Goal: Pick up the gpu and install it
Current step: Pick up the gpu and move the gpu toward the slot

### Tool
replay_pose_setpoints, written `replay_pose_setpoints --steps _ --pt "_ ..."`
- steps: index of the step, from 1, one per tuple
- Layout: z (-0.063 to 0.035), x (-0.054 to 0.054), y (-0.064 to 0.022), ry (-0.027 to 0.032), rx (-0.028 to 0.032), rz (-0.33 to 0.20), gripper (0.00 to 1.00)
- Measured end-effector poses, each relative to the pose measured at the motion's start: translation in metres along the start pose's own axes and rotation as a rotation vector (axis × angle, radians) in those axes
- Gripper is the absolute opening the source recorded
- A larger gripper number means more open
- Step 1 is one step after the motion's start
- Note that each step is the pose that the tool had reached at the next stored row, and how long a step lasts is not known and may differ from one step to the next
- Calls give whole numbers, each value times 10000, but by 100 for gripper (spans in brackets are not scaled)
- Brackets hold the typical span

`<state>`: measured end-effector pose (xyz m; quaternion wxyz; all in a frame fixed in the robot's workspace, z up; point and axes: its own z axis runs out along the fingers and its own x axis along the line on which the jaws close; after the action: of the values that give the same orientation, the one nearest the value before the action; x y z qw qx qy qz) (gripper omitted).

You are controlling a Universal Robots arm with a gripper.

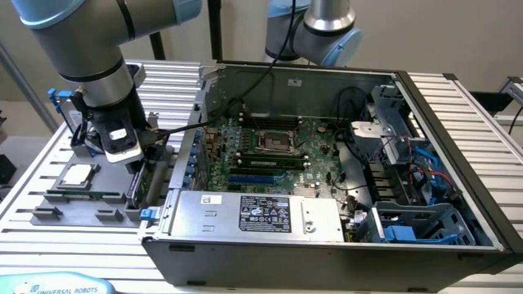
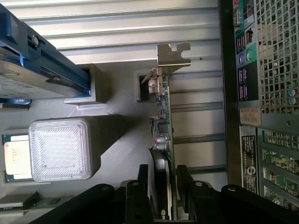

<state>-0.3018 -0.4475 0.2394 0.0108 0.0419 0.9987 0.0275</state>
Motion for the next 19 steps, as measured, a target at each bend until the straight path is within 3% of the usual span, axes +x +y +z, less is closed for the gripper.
replay_pose_setpoints --steps 5,6,19 --pt "0 0 0 2 1 -1 36" --pt "0 0 0 1 1 -1 29" --pt "2 1 0 7 -3 -128 28"
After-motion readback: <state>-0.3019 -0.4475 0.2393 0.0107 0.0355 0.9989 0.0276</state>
